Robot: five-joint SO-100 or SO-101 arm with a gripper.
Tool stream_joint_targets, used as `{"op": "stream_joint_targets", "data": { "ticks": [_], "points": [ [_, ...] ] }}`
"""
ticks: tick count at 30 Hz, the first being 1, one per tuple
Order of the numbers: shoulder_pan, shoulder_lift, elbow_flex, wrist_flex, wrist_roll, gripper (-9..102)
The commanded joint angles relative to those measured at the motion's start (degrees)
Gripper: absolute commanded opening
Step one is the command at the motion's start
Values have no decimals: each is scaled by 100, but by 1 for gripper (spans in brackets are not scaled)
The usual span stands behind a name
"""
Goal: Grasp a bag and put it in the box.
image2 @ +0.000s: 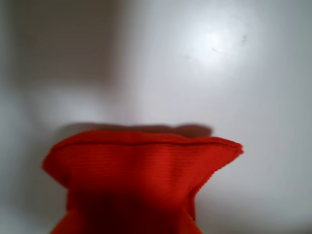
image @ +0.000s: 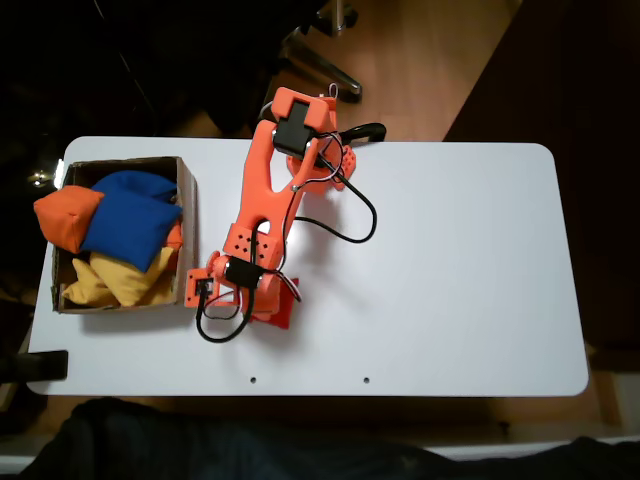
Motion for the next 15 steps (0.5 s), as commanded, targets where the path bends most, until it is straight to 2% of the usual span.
{"op": "stream_joint_targets", "data": {
  "ticks": [1, 8, 15],
  "points": [
    [-35, 255, 167, 53, -114, 20],
    [-79, 677, 466, 53, -202, 8],
    [-97, 1178, 668, 53, -176, 5]
  ]
}}
